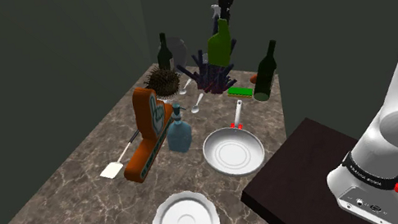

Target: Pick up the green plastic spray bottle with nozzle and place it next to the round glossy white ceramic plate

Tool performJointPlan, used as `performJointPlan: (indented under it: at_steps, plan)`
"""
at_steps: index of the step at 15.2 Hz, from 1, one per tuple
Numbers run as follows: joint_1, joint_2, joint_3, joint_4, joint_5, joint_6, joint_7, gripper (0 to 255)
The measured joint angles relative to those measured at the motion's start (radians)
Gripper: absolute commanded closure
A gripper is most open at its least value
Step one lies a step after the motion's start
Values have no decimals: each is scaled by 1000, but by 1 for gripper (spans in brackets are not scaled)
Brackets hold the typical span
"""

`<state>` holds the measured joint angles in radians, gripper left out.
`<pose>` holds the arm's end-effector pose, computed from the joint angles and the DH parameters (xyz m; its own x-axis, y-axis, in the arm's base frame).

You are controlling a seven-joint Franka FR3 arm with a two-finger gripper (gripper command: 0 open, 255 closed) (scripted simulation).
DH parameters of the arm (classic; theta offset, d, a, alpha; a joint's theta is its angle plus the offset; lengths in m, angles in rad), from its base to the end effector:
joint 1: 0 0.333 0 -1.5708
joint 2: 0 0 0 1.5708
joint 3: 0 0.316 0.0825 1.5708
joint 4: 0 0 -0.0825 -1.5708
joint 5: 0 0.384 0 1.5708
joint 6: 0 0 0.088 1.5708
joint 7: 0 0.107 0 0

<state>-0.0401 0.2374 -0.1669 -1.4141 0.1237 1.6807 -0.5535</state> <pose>0.6256 -0.1067 0.5697 0.9409 0.3309 0.0715 0.3350 -0.9406 -0.0547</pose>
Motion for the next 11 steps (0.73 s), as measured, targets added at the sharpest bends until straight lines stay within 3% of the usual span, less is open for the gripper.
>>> performJointPlan:
  at_steps: [10,11]
  plan:
    - [-11,42,-2,193,7,-152,8,255]
    - [-3,15,0,160,2,-145,15,255]
